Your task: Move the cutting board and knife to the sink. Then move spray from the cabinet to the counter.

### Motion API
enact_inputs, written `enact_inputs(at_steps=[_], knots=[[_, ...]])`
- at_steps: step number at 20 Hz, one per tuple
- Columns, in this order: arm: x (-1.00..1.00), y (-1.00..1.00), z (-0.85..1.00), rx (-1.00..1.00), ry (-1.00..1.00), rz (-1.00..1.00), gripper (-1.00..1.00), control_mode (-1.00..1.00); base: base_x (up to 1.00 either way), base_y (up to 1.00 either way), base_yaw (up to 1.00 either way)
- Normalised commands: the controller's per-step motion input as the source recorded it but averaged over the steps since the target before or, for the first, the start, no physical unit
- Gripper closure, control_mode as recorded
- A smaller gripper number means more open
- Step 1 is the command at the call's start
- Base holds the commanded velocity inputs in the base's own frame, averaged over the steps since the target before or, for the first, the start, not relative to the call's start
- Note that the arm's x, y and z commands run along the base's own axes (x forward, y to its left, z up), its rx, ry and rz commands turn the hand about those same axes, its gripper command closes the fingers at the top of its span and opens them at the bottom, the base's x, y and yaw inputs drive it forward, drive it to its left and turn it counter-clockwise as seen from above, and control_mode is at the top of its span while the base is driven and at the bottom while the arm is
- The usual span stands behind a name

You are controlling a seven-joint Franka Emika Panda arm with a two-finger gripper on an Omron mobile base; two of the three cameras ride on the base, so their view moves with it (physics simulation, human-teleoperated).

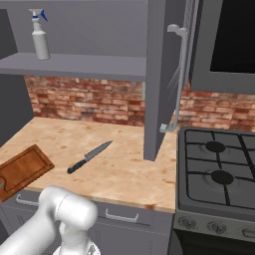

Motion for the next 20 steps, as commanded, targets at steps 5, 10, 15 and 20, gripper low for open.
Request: enact_inputs(at_steps=[5,10,15,20], knots=[[-0.01,-0.05,0.15,0.0,0.0,-0.01,1.0,-1.0,0.0,0.0,0.0],[-0.09,-0.05,0.27,0.0,0.03,-0.01,1.0,-1.0,0.0,0.0,0.0],[-0.26,0.0,0.39,0.0,0.01,-0.01,1.0,-1.0,0.0,0.0,0.0],[-0.27,-0.01,0.42,0.0,0.0,-0.01,1.0,-1.0,0.0,0.0,0.0]])
